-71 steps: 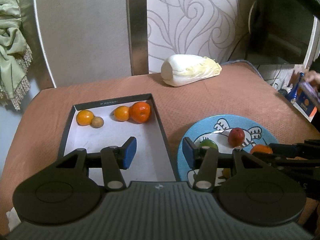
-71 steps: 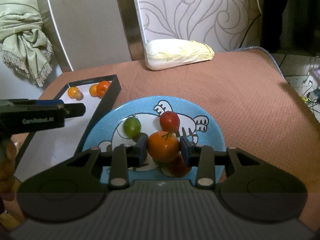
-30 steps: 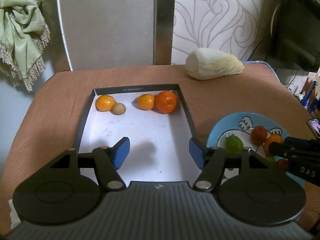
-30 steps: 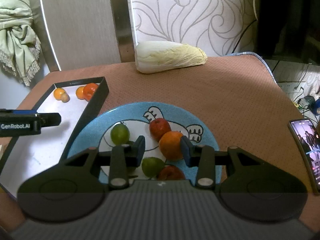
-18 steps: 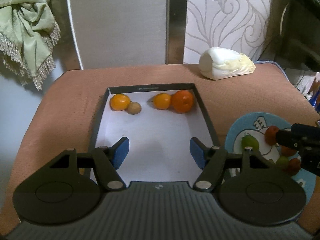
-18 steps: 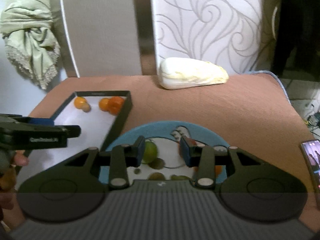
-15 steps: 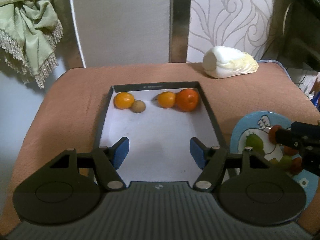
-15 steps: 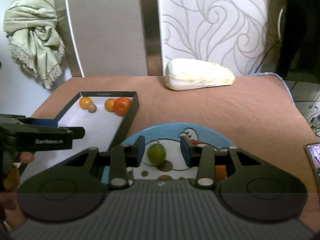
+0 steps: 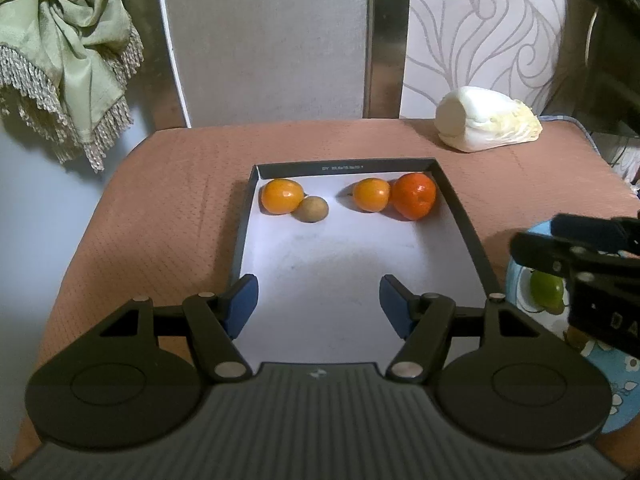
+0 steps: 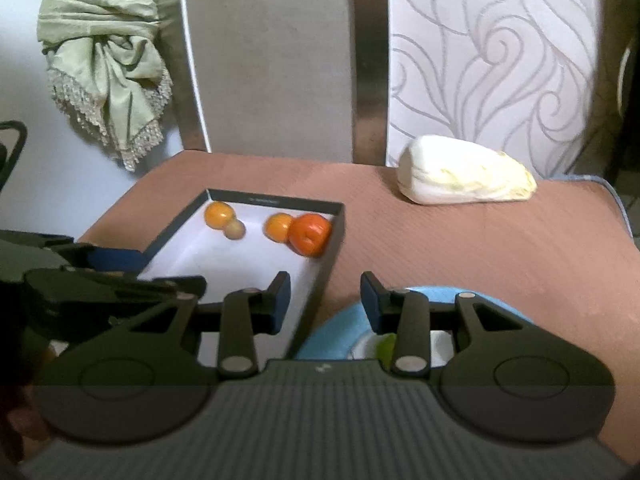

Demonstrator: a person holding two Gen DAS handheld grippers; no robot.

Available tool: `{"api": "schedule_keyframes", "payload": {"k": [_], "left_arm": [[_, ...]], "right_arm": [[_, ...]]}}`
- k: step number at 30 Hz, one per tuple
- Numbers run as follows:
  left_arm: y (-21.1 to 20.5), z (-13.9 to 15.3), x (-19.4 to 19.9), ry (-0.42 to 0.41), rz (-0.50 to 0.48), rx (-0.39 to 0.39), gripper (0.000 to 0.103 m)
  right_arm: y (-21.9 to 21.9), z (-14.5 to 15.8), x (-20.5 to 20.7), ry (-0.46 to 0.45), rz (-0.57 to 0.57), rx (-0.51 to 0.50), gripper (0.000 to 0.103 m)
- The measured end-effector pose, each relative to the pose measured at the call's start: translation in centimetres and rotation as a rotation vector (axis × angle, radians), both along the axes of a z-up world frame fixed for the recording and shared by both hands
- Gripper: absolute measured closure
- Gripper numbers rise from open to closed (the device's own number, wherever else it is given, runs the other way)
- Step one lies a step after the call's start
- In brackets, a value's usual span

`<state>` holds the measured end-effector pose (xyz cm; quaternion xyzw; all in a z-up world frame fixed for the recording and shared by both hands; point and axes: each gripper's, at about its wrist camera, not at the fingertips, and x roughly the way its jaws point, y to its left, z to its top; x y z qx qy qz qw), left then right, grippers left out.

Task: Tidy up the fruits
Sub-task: 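Move both grippers back over the white tray toward the orange tomato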

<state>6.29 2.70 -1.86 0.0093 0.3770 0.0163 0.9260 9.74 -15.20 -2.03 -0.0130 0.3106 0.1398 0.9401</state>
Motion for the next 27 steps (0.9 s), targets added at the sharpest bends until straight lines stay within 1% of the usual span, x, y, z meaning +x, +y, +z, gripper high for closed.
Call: {"api": "schedule_keyframes", "payload": {"k": [7,12,18,27], "left_arm": [[0.6,-0.2,1.3,-0.006,-0.010,-0.008,0.031],[1.1,-0.7,2.2,0.005,-0.003,-0.021,0.030],[1.4,-1.2,2.7,0.006,-0.002,-0.016,0.028],[1.5,-1.7,3.4,0.001,-0.018,-0.006,0.028]], "right_arm": [[1.9,-0.2,1.9,0.003,0.025,-0.025,0.061],[2.8,-0.7,3.8,0.009,0.027,-0.048,0.061],[3.6,-1.6,5.3,0.025,0.034,-0.071,0.061],[5.1,-2.3,6.9,0.029,0.058,-0.093,0.061]]}}
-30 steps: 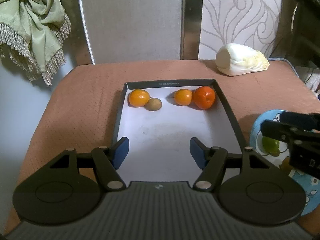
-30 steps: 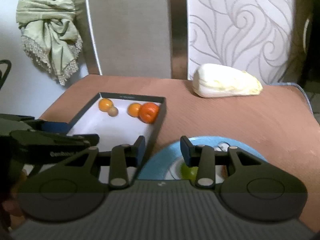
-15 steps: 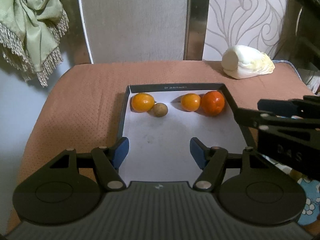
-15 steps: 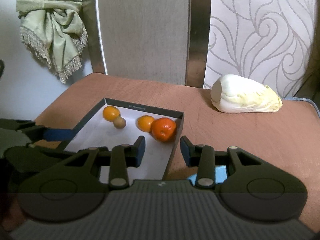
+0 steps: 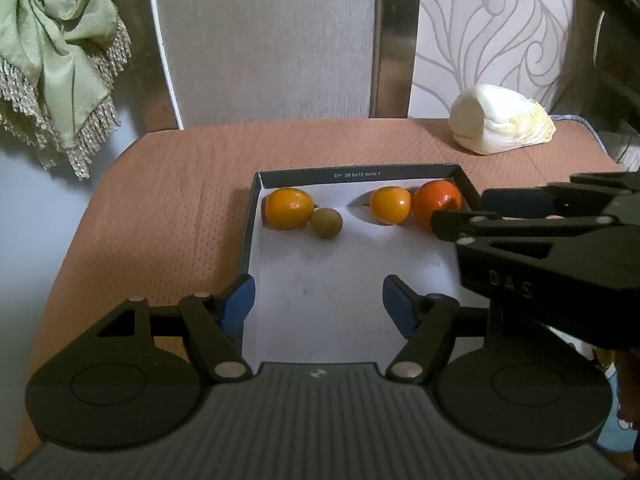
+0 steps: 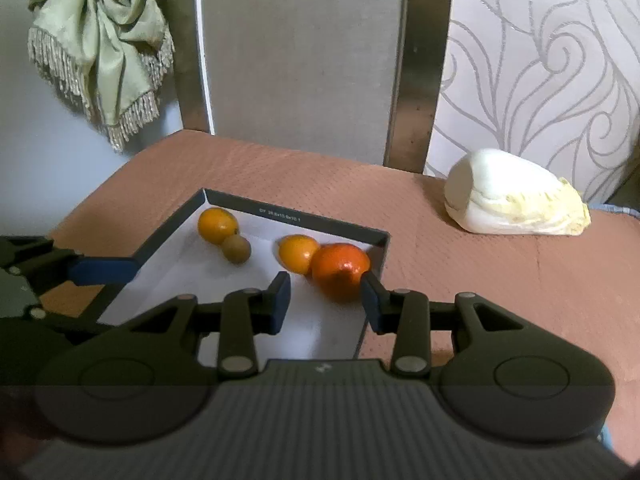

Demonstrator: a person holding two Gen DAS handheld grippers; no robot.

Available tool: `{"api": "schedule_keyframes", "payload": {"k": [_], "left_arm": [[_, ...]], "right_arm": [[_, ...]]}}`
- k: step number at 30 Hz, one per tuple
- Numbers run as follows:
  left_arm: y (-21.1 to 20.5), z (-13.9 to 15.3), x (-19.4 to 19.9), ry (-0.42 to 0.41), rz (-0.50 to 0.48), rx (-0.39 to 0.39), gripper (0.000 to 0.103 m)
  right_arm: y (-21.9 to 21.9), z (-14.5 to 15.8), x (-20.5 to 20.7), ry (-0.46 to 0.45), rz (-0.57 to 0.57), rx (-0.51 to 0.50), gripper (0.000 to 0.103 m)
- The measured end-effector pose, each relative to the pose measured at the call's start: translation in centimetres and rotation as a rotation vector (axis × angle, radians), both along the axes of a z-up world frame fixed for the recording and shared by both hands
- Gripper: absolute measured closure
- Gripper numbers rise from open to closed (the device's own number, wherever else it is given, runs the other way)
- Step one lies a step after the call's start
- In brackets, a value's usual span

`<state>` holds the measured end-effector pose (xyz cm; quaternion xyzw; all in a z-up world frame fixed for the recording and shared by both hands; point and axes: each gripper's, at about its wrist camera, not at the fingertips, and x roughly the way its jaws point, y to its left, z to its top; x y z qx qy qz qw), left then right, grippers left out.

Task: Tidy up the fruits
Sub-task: 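Move both grippers back over the white tray toward the orange tomato, then grasp the orange tomato with the right gripper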

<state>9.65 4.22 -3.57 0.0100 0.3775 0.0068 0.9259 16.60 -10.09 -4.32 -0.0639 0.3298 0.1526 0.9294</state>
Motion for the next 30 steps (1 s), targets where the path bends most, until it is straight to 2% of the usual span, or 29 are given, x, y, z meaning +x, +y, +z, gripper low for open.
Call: {"api": "schedule_keyframes", "payload": {"k": [7,14,26,30], "left_arm": [[0.2,-0.1,0.1,0.006,-0.003,-0.014,0.027],[0.3,-0.3,0.2,0.004,-0.013,-0.026,0.027],[-0.1,-0.9,0.1,0.012,-0.032,-0.005,0.026],[0.1,-0.9,0.2,0.008,-0.024,-0.010,0.026]], "right_arm": [[1.2,-0.9,2.2,0.001,0.017,-0.073,0.062],[3.0,-2.0,3.2,-0.049,0.061,-0.236,0.062],[3.7,-2.4,3.4,-0.053,0.112,-0.317,0.060],[3.0,-2.1,3.5,-0.041,0.106,-0.272,0.063]]}}
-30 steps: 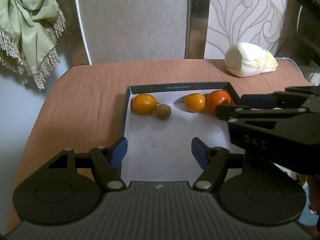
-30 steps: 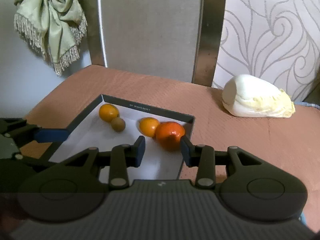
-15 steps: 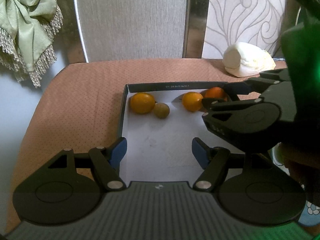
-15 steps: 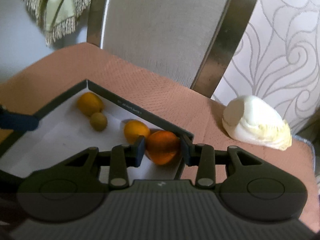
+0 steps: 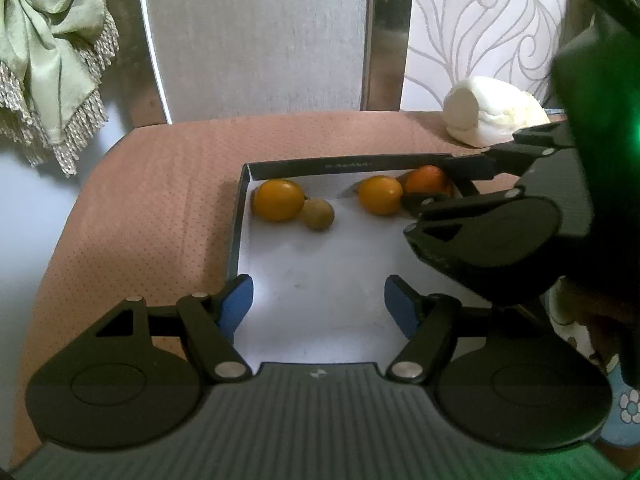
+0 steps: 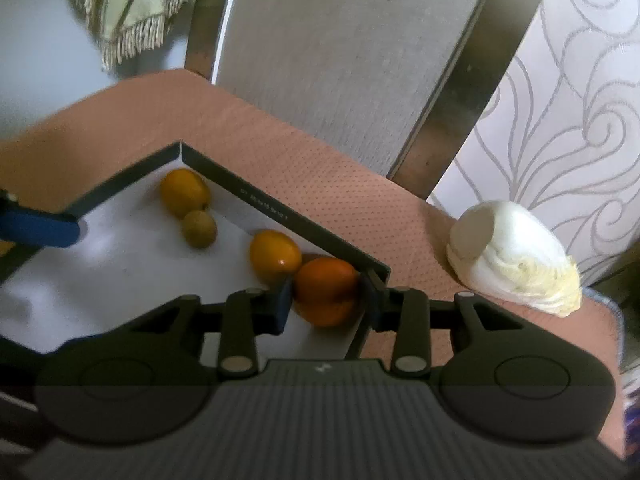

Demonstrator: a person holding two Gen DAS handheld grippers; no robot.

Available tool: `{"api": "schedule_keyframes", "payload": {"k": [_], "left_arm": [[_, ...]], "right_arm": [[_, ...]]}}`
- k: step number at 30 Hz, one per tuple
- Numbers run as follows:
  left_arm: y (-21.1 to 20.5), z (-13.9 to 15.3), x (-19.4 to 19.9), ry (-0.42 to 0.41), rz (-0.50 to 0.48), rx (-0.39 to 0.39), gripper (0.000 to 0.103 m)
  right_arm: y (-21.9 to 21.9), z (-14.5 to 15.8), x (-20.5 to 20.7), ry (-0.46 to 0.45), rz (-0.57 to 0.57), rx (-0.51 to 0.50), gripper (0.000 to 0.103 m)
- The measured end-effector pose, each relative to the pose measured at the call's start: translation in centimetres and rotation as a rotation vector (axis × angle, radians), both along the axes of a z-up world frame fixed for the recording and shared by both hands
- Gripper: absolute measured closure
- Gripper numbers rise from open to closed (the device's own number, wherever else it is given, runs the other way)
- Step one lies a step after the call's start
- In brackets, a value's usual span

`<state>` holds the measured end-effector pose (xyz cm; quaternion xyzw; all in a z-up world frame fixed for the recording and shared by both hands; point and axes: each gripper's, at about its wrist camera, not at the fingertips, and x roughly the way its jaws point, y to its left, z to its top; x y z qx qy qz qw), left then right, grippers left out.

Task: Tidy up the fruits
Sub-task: 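Grasp the orange tomato with the right gripper, then grasp the small brown fruit with the left gripper while the right gripper holds the tomato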

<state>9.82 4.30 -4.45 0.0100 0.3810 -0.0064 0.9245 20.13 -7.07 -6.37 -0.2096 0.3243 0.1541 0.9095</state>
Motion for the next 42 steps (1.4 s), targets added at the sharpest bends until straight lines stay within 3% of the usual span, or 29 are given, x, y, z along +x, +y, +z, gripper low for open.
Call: {"api": "schedule_keyframes", "payload": {"k": [7,13,23,35,40,41,42], "left_arm": [[-0.4,0.1,0.7,-0.011,0.045,0.011,0.026],[-1.7,0.1,2.5,-0.014,0.115,0.036,0.026],[-2.8,-1.6,7.0,0.028,0.194,0.060,0.035],[-3.2,-1.6,7.3,-0.009,0.156,0.000,0.086],[-3.2,-1.8,6.7,-0.024,0.160,0.006,0.089],[-3.3,-1.8,6.6,-0.026,0.171,0.022,0.088],[-3.4,-1.9,6.7,-0.031,0.187,0.042,0.080]], "right_arm": [[-4.4,3.0,-1.4,0.082,-0.109,0.349,0.063],[-8.1,5.8,-5.9,0.021,-0.154,0.458,0.064],[-11.3,7.7,-11.4,-0.002,-0.185,0.491,0.064],[-12.9,9.2,-13.7,-0.025,-0.199,0.485,0.064],[-13.5,9.4,-14.6,-0.038,-0.209,0.484,0.064],[-13.6,9.4,-14.8,-0.039,-0.211,0.486,0.064],[-13.7,9.4,-15.0,-0.040,-0.211,0.487,0.064]]}}
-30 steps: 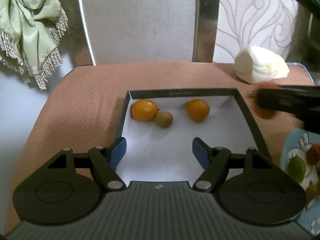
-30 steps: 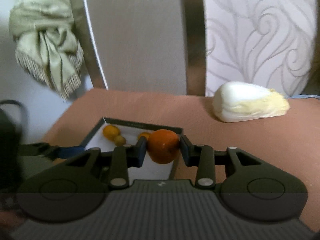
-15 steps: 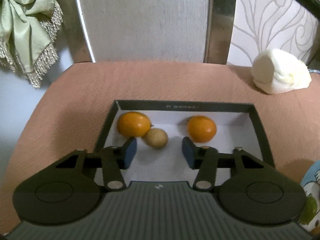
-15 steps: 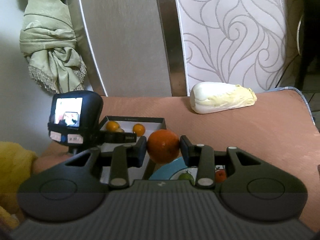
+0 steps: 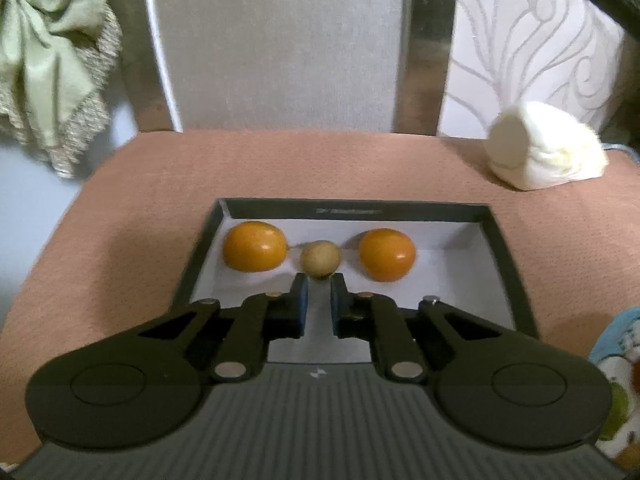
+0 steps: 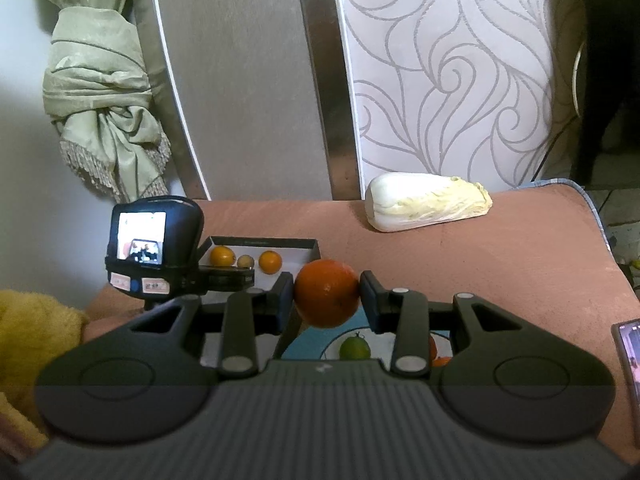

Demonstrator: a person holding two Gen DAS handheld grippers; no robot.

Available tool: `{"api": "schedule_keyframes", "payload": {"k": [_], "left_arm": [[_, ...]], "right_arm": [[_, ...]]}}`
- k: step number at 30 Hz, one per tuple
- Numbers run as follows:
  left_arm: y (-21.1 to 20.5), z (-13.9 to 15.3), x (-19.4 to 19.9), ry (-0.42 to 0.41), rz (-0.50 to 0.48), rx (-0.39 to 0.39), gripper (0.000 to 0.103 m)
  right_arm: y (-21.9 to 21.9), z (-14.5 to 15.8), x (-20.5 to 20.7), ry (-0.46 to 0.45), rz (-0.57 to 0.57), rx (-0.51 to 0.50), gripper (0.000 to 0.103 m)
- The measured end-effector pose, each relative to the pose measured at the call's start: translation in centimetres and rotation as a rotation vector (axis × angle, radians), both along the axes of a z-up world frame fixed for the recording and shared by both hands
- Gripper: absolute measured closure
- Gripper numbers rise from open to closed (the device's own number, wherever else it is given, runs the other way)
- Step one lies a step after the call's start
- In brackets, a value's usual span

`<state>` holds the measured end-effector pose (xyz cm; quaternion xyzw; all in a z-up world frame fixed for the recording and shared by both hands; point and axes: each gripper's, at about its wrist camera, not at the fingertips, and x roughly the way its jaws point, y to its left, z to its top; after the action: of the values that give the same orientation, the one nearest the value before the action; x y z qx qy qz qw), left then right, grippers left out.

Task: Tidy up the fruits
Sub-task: 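Grasp the small brown fruit with the left gripper while the right gripper holds the tomato, then carry the brown fruit and orange tomato with both grippers over the blue plate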

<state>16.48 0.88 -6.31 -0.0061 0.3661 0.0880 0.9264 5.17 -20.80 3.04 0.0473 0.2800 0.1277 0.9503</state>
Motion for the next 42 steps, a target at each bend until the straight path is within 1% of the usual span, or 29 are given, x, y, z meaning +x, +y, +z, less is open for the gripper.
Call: {"api": "schedule_keyframes", "payload": {"k": [1,2,3,6,11,13,14,15,21,25,29,35,42], "left_arm": [[-0.1,0.0,0.0,-0.003,0.011,0.016,0.067],[-0.2,-0.1,0.1,-0.008,0.017,0.025,0.062],[0.0,-0.1,0.2,-0.011,0.017,0.024,0.060],[0.1,-0.1,0.7,-0.010,0.002,0.014,0.060],[-0.1,0.0,1.1,-0.012,-0.022,-0.002,0.063],[-0.1,0.1,1.5,-0.012,-0.045,-0.020,0.075],[-0.1,0.1,1.7,-0.013,-0.057,-0.032,0.080],[0.0,0.1,1.8,-0.014,-0.063,-0.037,0.081],[0.7,0.2,1.3,-0.011,-0.069,-0.053,0.082],[1.0,0.8,-0.2,-0.018,-0.081,-0.062,0.082],[1.3,1.5,-2.4,-0.025,-0.100,-0.066,0.082],[1.6,2.2,-4.6,-0.030,-0.108,-0.067,0.082],[1.6,3.1,-5.6,-0.038,-0.099,-0.047,0.082]], "right_arm": [[-0.1,0.0,-0.1,-0.001,-0.001,-0.001,0.064],[-0.1,0.1,-0.2,-0.001,-0.002,-0.002,0.064],[-0.2,0.1,-0.3,-0.001,-0.003,-0.001,0.064],[-0.3,0.1,-0.6,0.001,-0.008,-0.003,0.064],[-0.4,0.0,-1.0,0.011,-0.014,-0.003,0.064],[-0.2,0.2,-1.3,0.009,-0.018,-0.008,0.064],[-0.3,0.3,-1.4,0.006,-0.019,-0.010,0.064],[-0.3,0.4,-1.5,0.003,-0.021,-0.011,0.064],[-0.3,0.7,-2.3,-0.011,-0.038,-0.017,0.064],[-0.2,0.6,-2.7,-0.016,-0.041,-0.014,0.064],[-0.1,0.0,-2.9,-0.006,-0.039,-0.013,0.064],[-0.5,-1.2,-3.1,0.027,-0.047,-0.009,0.064],[-1.5,-2.1,-3.6,0.038,-0.066,-0.003,0.064]]}}
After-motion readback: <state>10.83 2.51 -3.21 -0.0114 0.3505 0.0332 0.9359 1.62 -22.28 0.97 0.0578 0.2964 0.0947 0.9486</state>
